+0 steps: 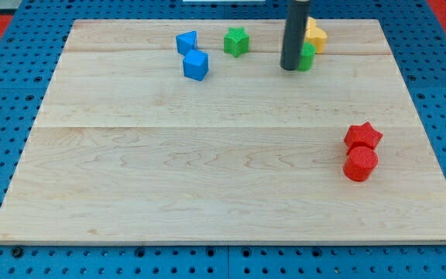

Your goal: Slide the green star into the green circle

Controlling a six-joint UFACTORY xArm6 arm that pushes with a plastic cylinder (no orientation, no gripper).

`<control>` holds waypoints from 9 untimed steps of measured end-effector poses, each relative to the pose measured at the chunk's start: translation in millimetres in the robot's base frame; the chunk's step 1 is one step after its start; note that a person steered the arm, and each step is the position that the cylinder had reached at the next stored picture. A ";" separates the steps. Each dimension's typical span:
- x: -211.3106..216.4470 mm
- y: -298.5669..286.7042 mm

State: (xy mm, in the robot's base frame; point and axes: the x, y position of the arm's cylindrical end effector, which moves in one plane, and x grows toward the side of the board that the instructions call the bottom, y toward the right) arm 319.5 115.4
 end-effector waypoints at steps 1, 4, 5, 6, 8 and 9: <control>21.4 12.8; 37.9 -55.0; 11.2 -134.3; -49.9 -134.4; -68.5 -75.4; -65.3 -76.1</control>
State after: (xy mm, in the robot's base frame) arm 254.2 39.4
